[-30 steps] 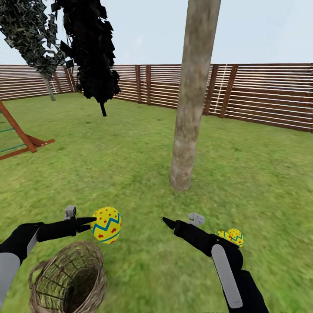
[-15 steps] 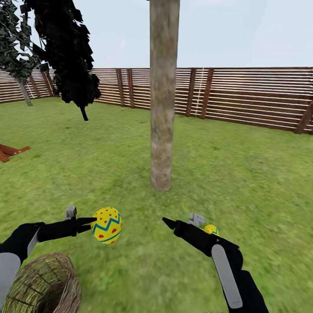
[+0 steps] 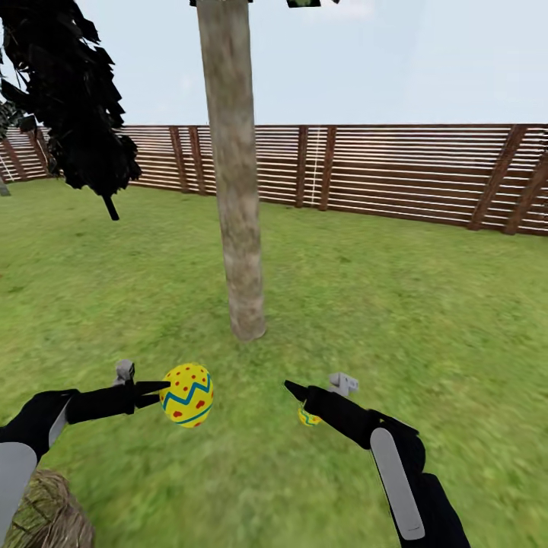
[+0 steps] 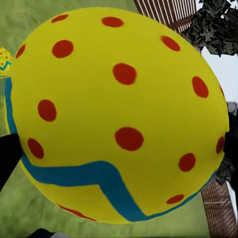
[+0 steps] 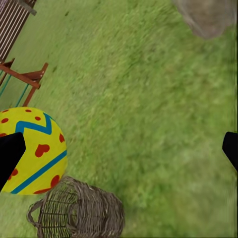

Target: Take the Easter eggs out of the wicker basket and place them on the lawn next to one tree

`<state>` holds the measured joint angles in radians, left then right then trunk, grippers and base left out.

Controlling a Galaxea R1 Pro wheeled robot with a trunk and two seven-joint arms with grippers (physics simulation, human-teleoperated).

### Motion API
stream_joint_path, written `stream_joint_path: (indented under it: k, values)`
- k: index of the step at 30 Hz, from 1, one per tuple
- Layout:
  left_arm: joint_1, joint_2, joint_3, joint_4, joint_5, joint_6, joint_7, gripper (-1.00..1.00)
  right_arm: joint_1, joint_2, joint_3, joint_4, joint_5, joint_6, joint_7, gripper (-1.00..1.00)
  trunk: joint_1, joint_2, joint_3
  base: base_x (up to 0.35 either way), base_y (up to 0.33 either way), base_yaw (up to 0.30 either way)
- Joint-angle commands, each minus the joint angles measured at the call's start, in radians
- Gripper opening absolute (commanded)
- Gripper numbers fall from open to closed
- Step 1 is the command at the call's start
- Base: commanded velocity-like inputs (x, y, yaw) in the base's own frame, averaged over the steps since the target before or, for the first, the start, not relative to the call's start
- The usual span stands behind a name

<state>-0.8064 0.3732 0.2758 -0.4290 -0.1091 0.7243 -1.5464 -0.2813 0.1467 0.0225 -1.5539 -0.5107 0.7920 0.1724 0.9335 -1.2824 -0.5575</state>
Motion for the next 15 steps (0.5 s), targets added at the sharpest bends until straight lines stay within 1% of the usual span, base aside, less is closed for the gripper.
stream_joint_path:
  k: [1,7,11,12,13,14,15]
  values:
    - [-0.001,0.000,0.006,-0.001,-0.011,0.010,-0.008,-1.00,-0.001,0.001,-0.001,0.000,0.004,0.004,0.006,1.00,0.000,-0.001,0.000,0.000,-0.277,-0.200]
    - [-0.001,0.000,0.006,-0.001,-0.011,0.010,-0.008,-1.00,0.000,0.001,-0.001,0.000,0.004,0.004,0.006,1.00,0.000,-0.001,0.007,0.000,-0.277,-0.200]
    - [-0.001,-0.001,0.005,-0.001,-0.012,0.010,-0.005,-1.00,0.000,0.001,-0.001,0.000,0.004,0.004,0.006,1.00,0.000,-0.001,0.012,0.051,-0.257,-0.200]
    - [-0.001,-0.002,0.005,-0.001,-0.012,0.010,0.007,-1.00,0.000,0.001,-0.001,0.000,0.004,0.004,0.006,1.00,0.000,-0.001,0.013,0.057,-0.132,-0.200]
    - [-0.001,-0.002,0.005,-0.001,-0.012,0.008,0.032,-1.00,0.000,0.001,-0.001,0.000,0.004,0.004,0.006,1.00,0.000,-0.001,0.015,0.029,-0.068,-0.200]
    - [-0.001,-0.003,0.006,-0.001,-0.012,-0.001,0.072,-1.00,-0.001,0.001,-0.002,0.000,0.004,0.004,0.006,1.00,0.000,-0.001,0.016,0.012,-0.028,-0.200]
    - [-0.001,-0.004,0.006,-0.001,-0.012,-0.008,0.099,-1.00,0.000,0.001,-0.002,0.000,0.004,0.004,0.006,1.00,0.000,-0.001,0.017,0.006,-0.014,-0.200]
